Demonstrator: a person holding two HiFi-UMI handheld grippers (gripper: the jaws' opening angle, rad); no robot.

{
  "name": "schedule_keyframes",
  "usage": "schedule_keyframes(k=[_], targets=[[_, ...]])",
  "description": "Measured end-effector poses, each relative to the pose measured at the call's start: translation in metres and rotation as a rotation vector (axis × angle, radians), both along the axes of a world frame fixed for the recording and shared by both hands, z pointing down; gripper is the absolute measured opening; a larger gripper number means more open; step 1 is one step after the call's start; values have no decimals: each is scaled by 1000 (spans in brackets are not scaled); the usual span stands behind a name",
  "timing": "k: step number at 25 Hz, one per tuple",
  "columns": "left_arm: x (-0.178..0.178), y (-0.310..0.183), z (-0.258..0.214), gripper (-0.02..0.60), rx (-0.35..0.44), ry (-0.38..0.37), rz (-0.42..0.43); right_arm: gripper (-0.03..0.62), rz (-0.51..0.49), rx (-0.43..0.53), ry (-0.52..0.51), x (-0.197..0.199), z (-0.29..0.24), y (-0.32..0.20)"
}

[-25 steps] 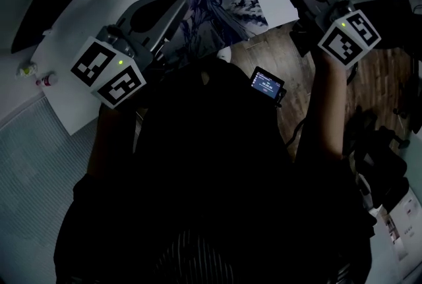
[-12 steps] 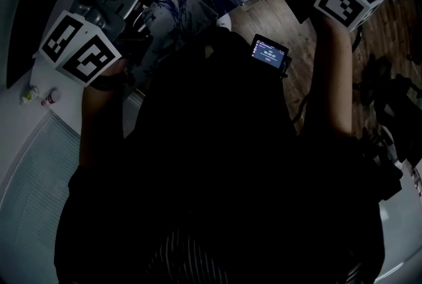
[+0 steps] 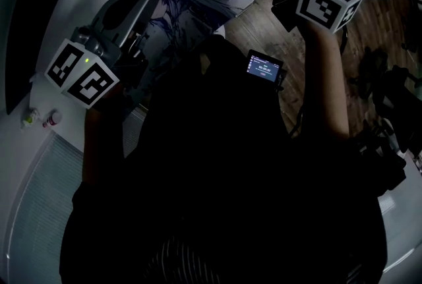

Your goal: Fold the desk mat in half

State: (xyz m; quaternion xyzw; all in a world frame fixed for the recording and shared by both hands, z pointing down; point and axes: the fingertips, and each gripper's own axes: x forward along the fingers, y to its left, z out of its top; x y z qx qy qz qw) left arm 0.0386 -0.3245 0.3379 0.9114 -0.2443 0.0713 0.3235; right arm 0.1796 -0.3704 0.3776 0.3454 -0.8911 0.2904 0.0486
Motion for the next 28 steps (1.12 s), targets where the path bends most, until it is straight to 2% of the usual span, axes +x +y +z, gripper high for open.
schedule_keyframes(k=[3, 7, 9, 12, 17, 20, 28], targets=[[-3, -3, 8, 8, -4, 6, -12, 2, -4, -16, 24, -2, 16, -6], [-4, 10, 17, 8, -51, 2, -11, 3, -49, -92, 128, -8, 55, 8], [-5, 8, 20, 8, -54, 5, -14, 3, -59, -109, 147, -10, 68, 5], [-7, 10, 23, 8, -52, 9, -25, 35, -65, -125, 166, -13, 84, 6], [-18, 25, 28, 8, -77, 19, -19, 95, -38, -225, 207, -3, 128, 18], [-31, 26, 29, 8, -97, 23, -50, 149, -12, -280, 216, -1, 153, 16], [-56, 28, 36, 8, -103, 21, -116, 282, -66, -374, 478, -6, 238, 35]])
